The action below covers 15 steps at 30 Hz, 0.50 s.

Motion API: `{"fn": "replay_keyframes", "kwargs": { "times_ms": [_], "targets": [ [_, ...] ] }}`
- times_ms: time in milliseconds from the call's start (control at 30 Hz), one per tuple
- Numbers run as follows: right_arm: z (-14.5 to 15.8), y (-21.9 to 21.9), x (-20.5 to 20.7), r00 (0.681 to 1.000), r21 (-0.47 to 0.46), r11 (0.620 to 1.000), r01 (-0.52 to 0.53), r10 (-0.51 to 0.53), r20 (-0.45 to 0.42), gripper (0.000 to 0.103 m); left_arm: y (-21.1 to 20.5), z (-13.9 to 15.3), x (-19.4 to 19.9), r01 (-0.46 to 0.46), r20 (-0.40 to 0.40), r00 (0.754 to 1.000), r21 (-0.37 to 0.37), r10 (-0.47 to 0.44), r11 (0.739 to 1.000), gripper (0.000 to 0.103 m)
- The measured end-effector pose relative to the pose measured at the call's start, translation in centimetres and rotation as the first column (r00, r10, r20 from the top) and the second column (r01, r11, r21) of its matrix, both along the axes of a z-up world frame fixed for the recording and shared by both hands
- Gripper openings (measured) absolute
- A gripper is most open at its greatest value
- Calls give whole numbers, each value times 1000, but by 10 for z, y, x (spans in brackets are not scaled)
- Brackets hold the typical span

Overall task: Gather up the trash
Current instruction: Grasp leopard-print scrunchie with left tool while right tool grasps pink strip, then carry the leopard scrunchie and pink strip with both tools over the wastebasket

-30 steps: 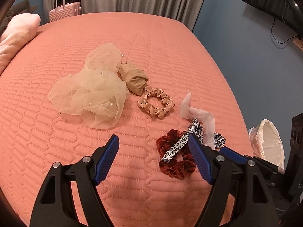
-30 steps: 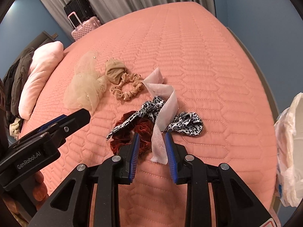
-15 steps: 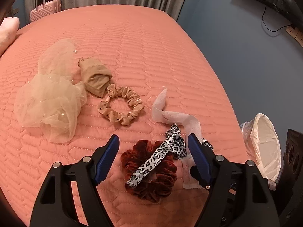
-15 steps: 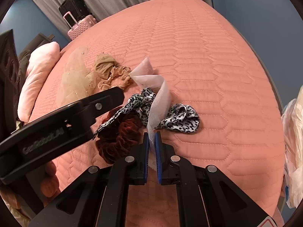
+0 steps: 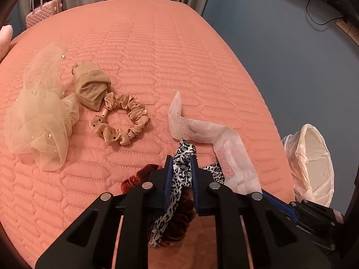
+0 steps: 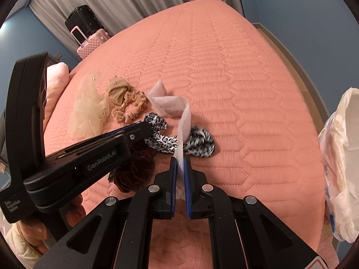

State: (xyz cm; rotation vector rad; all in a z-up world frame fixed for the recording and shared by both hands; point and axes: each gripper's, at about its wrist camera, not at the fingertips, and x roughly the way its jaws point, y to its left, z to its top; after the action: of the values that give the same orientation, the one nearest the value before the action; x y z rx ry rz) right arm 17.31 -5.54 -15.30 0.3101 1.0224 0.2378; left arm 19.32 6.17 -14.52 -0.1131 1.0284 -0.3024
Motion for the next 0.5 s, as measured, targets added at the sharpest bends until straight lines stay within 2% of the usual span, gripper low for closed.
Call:
{"fn": "replay_keyframes", "kwargs": {
  "times_ms": [233, 500],
  "targets": [
    [56, -12, -3, 993, 8, 1000, 12, -12, 113, 6, 5, 45, -19, -15, 90, 996, -20, 17, 1000, 15],
    [139, -32, -21, 963, 15, 999, 38, -41, 267, 6, 1, 116, -38, -11, 217, 976, -51, 22, 999, 15]
  ]
}}
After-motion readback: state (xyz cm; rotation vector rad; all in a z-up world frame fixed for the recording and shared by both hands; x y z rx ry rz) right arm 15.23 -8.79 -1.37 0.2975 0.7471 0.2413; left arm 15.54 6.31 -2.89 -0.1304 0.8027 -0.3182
